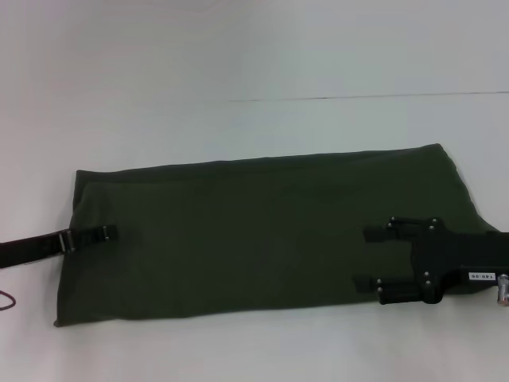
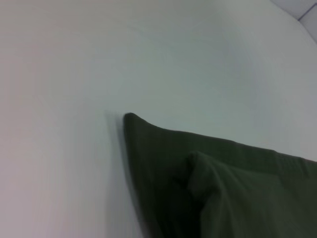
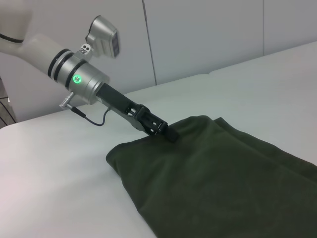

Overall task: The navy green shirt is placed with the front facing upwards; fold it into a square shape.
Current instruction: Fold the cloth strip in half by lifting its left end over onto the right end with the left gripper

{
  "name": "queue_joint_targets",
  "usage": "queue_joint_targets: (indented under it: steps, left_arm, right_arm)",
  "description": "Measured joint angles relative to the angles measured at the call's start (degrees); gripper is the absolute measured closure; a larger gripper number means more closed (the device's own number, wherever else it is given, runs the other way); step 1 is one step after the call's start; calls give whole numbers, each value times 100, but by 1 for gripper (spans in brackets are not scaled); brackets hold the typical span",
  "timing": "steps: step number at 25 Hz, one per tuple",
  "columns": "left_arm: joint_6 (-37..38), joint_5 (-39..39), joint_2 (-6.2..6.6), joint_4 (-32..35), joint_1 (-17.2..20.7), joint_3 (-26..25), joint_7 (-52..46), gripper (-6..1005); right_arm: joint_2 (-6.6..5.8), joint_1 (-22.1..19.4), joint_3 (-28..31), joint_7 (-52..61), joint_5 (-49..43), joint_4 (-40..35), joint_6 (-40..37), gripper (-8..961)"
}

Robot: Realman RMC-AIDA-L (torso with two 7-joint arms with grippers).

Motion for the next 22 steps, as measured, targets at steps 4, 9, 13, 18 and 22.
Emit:
queue_joint_targets:
  steps: [4,9,13,18,22]
  left_arm:
    - [28,-7,0,-44,-33,29,-2,112]
    - [82,-7,0,-72,-67,36,-2,111]
    - [112,-7,-13,-112,-91,42,5,186]
    - [113,26,-63,-65,-105,154,40,374]
    - [80,31,-63,-56,-124,257,55,510]
  right_arm:
    - [0,0,0,3,0,0,0,71]
    - [0,0,0,33,0,0,7,70]
    - [0,0,-1,35,0,0,8,70]
    - [0,0,0,46,0,0,8,70]
    - [1,0,0,53,0,0,8,70]
